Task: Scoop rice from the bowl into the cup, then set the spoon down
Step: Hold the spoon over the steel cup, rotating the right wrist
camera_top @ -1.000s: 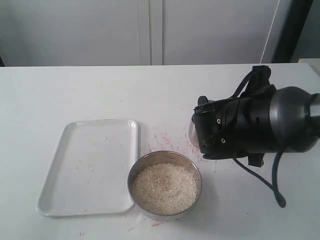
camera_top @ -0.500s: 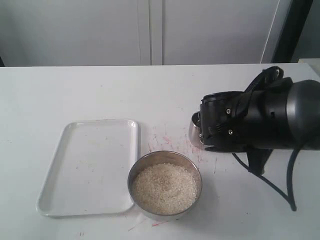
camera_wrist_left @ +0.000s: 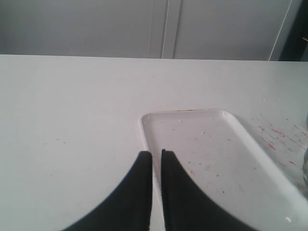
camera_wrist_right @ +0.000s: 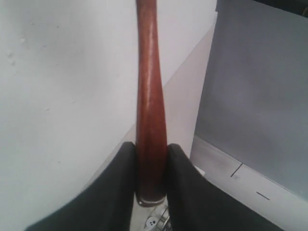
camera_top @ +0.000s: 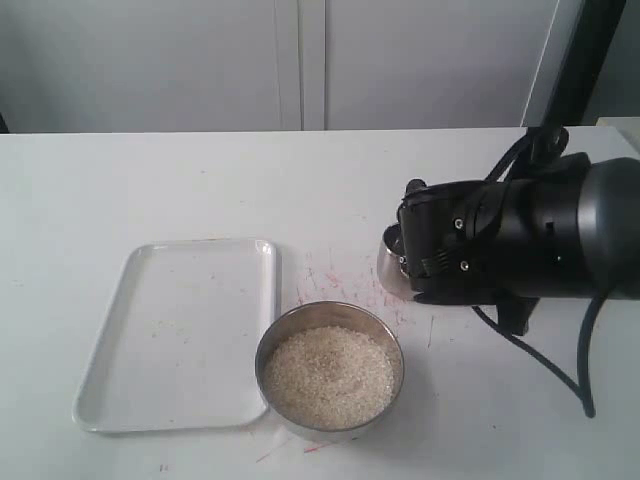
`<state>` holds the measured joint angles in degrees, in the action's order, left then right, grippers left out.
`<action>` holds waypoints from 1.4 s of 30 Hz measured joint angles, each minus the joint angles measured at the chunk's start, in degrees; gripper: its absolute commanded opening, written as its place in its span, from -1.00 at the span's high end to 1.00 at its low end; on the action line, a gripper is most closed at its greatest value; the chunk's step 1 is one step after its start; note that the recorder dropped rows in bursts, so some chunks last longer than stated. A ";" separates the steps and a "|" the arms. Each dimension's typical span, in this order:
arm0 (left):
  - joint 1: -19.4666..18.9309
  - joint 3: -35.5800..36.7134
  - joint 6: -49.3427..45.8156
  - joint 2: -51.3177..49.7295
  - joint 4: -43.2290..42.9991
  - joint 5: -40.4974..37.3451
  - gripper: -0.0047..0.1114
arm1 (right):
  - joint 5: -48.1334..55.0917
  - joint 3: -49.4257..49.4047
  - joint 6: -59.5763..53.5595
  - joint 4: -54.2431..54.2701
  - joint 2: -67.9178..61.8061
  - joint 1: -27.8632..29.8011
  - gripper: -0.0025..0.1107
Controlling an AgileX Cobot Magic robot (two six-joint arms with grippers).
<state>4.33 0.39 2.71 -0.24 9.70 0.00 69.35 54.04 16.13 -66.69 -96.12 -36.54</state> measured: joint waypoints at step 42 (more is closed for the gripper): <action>0.00 0.00 0.00 0.00 0.00 0.00 0.67 | 0.11 0.00 -4.75 0.50 0.00 -2.73 0.96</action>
<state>4.33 0.39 2.71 -0.24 9.70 0.00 69.46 54.04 11.38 -66.19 -96.12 -39.27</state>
